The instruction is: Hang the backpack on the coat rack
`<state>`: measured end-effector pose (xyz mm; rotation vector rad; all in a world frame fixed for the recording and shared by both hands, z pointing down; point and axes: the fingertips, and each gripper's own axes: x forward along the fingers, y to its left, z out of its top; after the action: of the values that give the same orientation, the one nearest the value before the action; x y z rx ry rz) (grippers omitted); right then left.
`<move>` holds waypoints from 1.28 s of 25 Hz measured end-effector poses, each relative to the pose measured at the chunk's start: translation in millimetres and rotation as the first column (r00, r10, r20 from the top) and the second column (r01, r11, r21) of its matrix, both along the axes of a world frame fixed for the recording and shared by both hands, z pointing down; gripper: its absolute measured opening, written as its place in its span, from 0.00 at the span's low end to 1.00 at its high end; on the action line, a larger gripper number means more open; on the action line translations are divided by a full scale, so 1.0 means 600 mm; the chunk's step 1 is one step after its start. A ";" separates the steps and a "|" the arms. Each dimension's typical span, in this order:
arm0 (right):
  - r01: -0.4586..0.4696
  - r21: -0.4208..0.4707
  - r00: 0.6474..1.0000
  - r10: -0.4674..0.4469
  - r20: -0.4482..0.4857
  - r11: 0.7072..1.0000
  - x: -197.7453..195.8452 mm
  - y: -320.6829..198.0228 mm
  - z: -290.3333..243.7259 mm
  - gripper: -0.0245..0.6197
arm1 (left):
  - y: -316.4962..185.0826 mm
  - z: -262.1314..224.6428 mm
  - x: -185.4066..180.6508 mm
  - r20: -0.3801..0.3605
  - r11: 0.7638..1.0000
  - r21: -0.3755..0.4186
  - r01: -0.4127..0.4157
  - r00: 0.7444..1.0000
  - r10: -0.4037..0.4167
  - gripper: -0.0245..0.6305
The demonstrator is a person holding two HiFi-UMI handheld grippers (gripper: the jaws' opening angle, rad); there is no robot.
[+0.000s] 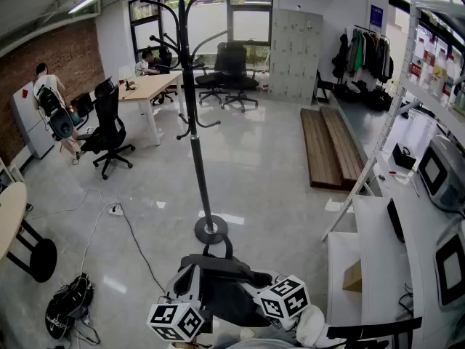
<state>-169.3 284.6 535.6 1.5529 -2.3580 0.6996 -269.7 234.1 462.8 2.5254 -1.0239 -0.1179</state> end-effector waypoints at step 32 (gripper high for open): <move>-0.016 -0.002 1.000 0.016 0.002 1.000 0.137 -0.207 0.030 0.20 | -0.216 0.029 0.127 0.029 1.000 -0.018 -0.010 1.000 0.011 0.04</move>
<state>-86.8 160.1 553.4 1.5732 -2.3481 0.7070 -193.7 104.5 480.2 2.5235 -1.0183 -0.0685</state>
